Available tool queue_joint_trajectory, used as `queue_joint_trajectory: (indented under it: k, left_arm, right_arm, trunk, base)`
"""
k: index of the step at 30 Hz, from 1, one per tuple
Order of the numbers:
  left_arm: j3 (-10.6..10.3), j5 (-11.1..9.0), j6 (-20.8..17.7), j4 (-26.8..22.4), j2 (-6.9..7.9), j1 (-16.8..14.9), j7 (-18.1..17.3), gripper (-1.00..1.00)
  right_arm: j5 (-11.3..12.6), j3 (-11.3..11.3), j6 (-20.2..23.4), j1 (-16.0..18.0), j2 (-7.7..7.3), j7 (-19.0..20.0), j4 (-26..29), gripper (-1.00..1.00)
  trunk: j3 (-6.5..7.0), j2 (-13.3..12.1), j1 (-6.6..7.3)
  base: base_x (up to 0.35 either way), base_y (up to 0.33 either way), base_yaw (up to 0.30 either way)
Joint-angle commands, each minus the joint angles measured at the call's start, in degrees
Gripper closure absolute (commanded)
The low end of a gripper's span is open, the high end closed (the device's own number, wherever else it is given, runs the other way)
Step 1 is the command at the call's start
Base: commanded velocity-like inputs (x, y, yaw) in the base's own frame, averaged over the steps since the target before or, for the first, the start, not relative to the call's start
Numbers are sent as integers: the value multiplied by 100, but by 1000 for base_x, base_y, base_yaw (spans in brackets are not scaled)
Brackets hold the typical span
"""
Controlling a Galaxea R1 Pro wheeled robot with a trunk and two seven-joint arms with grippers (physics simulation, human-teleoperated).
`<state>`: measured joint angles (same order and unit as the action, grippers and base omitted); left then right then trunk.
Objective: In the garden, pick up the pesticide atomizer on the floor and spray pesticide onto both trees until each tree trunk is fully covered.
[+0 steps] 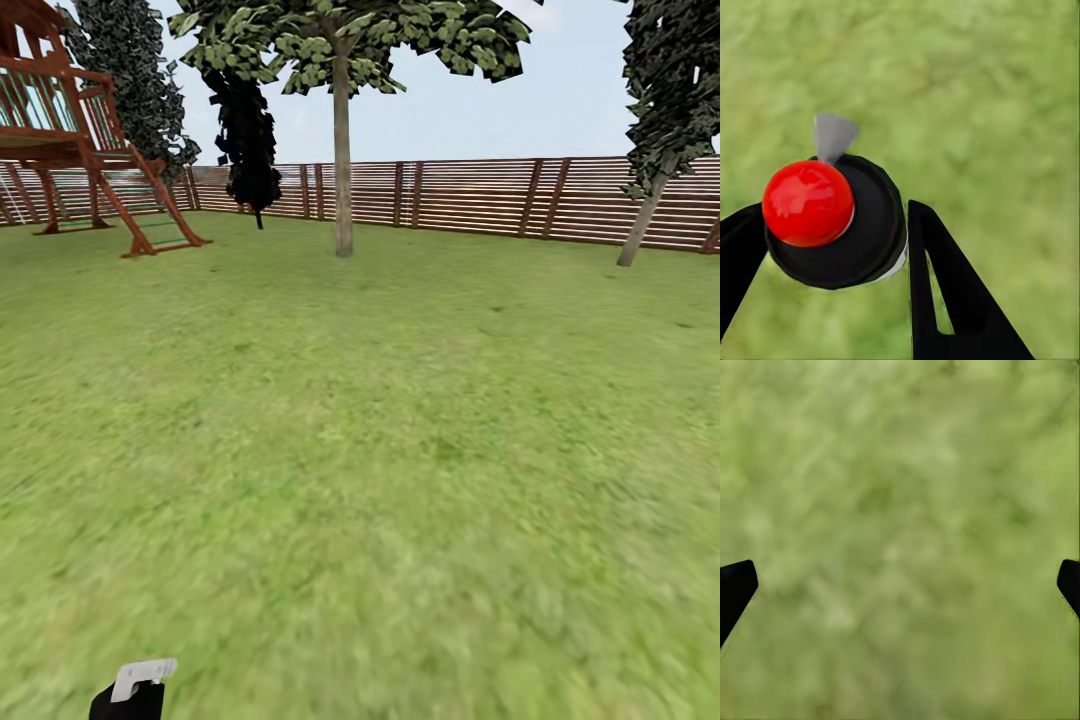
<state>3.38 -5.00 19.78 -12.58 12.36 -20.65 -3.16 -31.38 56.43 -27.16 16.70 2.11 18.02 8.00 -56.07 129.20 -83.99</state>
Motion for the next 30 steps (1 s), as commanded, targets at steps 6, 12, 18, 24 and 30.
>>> queue_joint_trajectory:
  k: [6,12,18,24,30]
  left_arm:
    - [-4,-1,0,-2,-15,0,0,100]
    - [-4,-1,2,-6,-14,0,0,100]
    - [-4,-1,7,-7,-18,0,0,100]
    - [-6,-1,9,-2,-22,0,0,100]
    - [-6,-8,9,-7,-26,1,0,100]
  right_arm:
    - [0,0,0,0,0,0,0,-100]
    - [-1,0,0,0,0,0,0,-100]
    - [-2,0,0,0,0,0,0,-100]
    - [-2,0,0,0,0,0,0,-100]
    - [-2,0,0,0,0,0,0,-100]
  trunk:
    - [0,0,0]
    - [0,0,0]
    - [0,0,0]
    - [0,0,0]
    - [0,0,0]
  base:
    - [338,0,0]
    - [338,0,0]
    - [338,0,0]
    - [338,0,0]
    - [338,0,0]
